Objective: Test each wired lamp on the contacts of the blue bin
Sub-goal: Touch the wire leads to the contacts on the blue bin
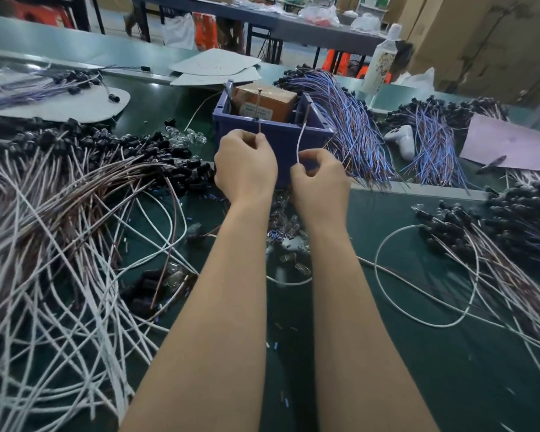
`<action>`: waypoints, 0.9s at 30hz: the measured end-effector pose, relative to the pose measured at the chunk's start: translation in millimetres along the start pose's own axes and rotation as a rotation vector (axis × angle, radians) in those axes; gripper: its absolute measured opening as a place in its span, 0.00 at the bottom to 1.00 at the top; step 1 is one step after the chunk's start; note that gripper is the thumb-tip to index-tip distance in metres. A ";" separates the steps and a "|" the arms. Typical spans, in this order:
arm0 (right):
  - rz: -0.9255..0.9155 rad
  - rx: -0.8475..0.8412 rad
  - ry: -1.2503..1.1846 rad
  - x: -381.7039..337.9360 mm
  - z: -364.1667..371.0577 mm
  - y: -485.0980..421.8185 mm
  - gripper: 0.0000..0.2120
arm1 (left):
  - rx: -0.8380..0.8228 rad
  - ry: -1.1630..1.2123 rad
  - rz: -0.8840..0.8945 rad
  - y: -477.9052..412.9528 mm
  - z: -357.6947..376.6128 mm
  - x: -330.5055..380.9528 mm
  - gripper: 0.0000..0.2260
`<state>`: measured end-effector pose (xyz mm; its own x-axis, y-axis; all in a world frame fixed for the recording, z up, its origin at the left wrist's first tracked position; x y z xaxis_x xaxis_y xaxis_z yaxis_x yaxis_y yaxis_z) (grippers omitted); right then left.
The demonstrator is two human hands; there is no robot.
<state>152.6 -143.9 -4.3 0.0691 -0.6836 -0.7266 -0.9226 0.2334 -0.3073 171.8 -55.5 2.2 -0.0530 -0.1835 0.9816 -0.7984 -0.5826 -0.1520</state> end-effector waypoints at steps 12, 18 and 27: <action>0.018 -0.008 -0.015 2.9 4.8 -1.7 0.11 | 0.134 0.122 0.016 5.7 2.1 1.7 0.07; 0.011 0.032 -0.026 2.4 4.3 -0.9 0.11 | 0.131 0.127 0.013 3.6 1.8 1.6 0.06; 0.061 0.138 -0.083 5.6 3.2 -2.7 0.02 | 0.212 0.252 0.012 8.5 3.2 -9.3 0.06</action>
<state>156.7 -146.1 -9.4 0.0513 -0.6071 -0.7930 -0.8655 0.3691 -0.3386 167.4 -61.3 -8.6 -0.2295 -0.0056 0.9733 -0.6553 -0.7385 -0.1588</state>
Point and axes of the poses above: each hand's wrist, its own y-axis away from the middle knuckle, its own z-axis out of the palm, x = y × z, the point moved 1 cm from there along -y, towards the middle knuckle, and after that the axes turned 8 degrees about y, right-handed, at the moved point
